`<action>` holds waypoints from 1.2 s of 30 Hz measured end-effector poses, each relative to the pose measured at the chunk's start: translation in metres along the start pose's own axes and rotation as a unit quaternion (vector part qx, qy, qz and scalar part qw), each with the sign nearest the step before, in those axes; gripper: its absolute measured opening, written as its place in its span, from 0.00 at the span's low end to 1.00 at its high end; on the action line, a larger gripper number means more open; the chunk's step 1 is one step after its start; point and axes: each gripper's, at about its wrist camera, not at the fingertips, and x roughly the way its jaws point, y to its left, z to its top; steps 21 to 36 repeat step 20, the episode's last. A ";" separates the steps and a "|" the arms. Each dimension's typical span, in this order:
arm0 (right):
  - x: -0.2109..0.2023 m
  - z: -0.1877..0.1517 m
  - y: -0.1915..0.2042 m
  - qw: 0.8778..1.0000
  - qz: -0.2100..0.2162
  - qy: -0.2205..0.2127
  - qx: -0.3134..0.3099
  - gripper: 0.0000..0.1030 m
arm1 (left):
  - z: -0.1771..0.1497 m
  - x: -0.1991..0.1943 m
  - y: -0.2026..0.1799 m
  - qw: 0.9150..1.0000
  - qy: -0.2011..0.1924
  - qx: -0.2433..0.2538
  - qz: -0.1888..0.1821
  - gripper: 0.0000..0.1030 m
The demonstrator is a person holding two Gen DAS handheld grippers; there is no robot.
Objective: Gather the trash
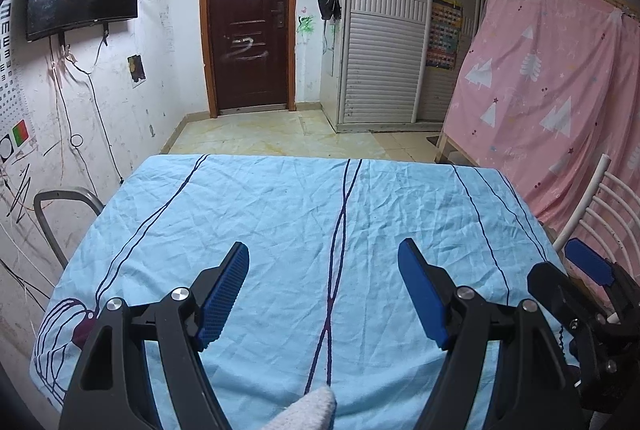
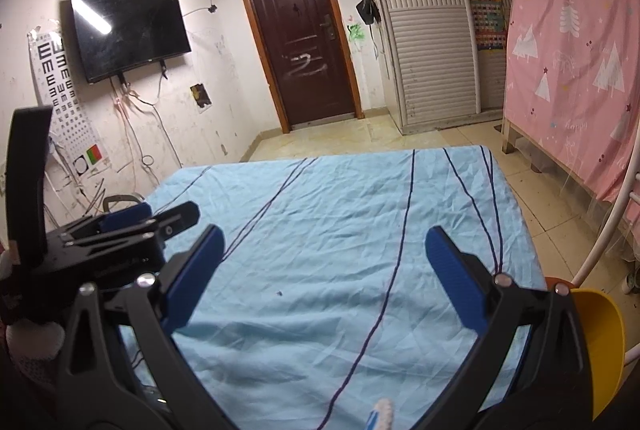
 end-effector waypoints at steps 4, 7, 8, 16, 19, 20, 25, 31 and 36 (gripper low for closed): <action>0.001 -0.001 0.002 1.000 0.000 0.003 -0.003 0.94 | -0.002 0.002 0.002 1.000 0.000 -0.002 0.002 0.66; 0.003 -0.001 0.006 1.000 -0.001 0.004 -0.005 0.94 | -0.002 0.001 0.004 1.000 -0.005 -0.002 0.004 0.66; 0.003 -0.001 0.006 1.000 -0.001 0.004 -0.004 0.94 | -0.002 0.001 0.005 1.000 -0.005 -0.003 0.004 0.66; 0.006 -0.002 0.011 1.000 -0.006 0.008 -0.007 0.94 | -0.002 0.002 0.009 1.000 0.000 -0.004 -0.001 0.66; 0.007 -0.002 0.013 1.000 -0.008 0.009 -0.008 0.94 | -0.002 0.003 0.011 1.000 0.002 -0.007 -0.003 0.66; 0.007 -0.002 0.013 1.000 -0.009 0.010 -0.009 0.94 | -0.002 0.004 0.012 1.000 0.002 -0.008 -0.004 0.66; 0.007 -0.002 0.013 1.000 -0.009 0.010 -0.009 0.94 | -0.002 0.004 0.012 1.000 0.002 -0.008 -0.004 0.66; 0.007 -0.002 0.013 1.000 -0.009 0.010 -0.009 0.94 | -0.002 0.004 0.012 1.000 0.002 -0.008 -0.004 0.66; 0.007 -0.002 0.013 1.000 -0.009 0.010 -0.009 0.94 | -0.002 0.004 0.012 1.000 0.002 -0.008 -0.004 0.66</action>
